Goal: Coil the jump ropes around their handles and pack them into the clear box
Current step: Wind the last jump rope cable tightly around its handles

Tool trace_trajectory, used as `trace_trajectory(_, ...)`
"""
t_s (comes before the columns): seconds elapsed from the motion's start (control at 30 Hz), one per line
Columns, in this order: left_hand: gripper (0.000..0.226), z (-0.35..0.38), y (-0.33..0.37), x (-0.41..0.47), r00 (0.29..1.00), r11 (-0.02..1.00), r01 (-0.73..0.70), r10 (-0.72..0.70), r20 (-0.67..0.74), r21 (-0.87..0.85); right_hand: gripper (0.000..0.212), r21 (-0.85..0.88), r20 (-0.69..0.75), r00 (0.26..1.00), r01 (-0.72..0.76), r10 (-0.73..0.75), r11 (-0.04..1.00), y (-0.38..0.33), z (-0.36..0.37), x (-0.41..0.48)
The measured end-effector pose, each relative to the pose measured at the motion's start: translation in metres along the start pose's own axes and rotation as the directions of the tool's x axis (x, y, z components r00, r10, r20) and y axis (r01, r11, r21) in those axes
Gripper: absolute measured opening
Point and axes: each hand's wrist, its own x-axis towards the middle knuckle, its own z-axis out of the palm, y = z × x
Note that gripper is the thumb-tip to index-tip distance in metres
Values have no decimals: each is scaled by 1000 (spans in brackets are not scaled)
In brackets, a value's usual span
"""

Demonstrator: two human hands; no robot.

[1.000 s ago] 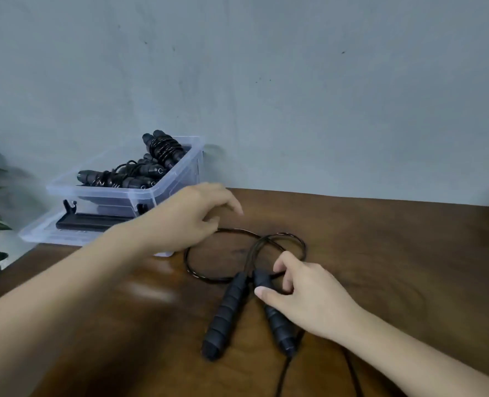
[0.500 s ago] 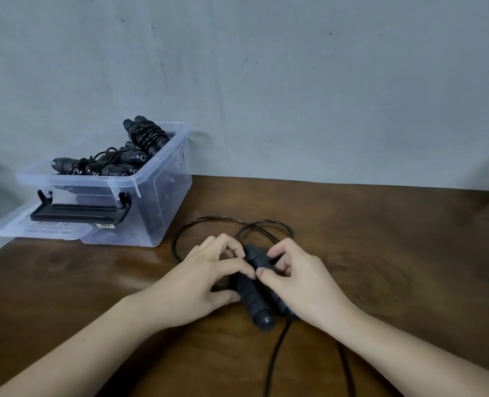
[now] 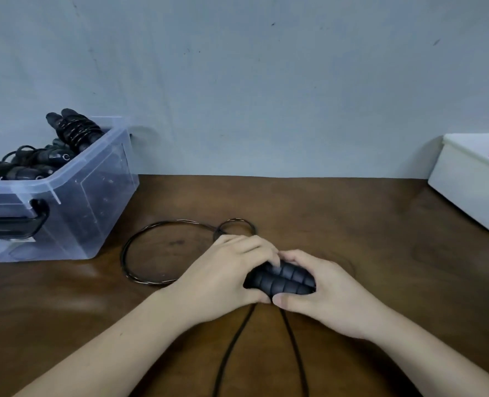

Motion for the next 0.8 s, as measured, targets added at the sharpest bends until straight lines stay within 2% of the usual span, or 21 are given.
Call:
trace_trajectory(0.1, 75, -9, 1, -8, 996, 991, 90, -88, 17, -101, 61, -24, -10, 997, 76, -77, 997, 1, -7, -3)
trace_trajectory(0.17, 78, -16, -7, -14, 992, 985, 117, -112, 50, -125, 58, 67, 14, 996, 84, -85, 994, -3, -14, -5)
trace_trajectory(0.23, 76, -23, -12, -19, 981, 960, 185, -168, 94, -208, 54, 75, 45, 995, 86, -90, 993, -6, -15, -6)
trace_trajectory(0.27, 75, -23, -13, -21, 979, 962, 196, -179, 102, -192, 54, 27, 53, 994, 95, -96, 995, -6, -13, -6)
trace_trajectory(0.33, 72, -22, -12, -21, 982, 983, 183, -182, 44, -24, 59, -174, 35, 990, 138, -134, 975, -6, -2, -6)
trace_trajectory(0.37, 70, -21, -11, -21, 983, 983, 184, -184, 1, 26, 64, -313, 8, 985, 165, -171, 935, -5, 4, -6)
trace_trajectory(0.43, 65, -22, -11, -23, 976, 979, 205, -204, -69, 7, 72, -529, -50, 963, 198, -263, 825, -6, 11, -7)
trace_trajectory(0.53, 61, -25, -13, -26, 970, 977, 212, -210, -123, 7, 80, -603, -76, 949, 201, -306, 772, -10, 16, -8)
trace_trajectory(0.6, 63, -24, -12, -27, 973, 977, 211, -210, -95, 8, 88, -567, -86, 957, 182, -277, 804, -8, 17, -8)
trace_trajectory(0.63, 65, -25, -12, -26, 976, 978, 208, -209, -65, -25, 85, -510, -103, 960, 175, -262, 842, -7, 16, -8)
trace_trajectory(0.7, 65, -33, -17, -26, 979, 958, 198, -205, -14, -207, 61, -305, -176, 960, 157, -218, 939, -8, 9, -6)
trace_trajectory(0.73, 57, -39, -21, -26, 978, 935, 191, -208, -24, -297, 49, -179, -212, 964, 125, -162, 976, -8, 2, -5)
trace_trajectory(0.8, 33, -48, -29, -27, 970, 916, 179, -226, -92, -360, 35, 38, -189, 981, 54, -46, 998, -11, -12, -3)
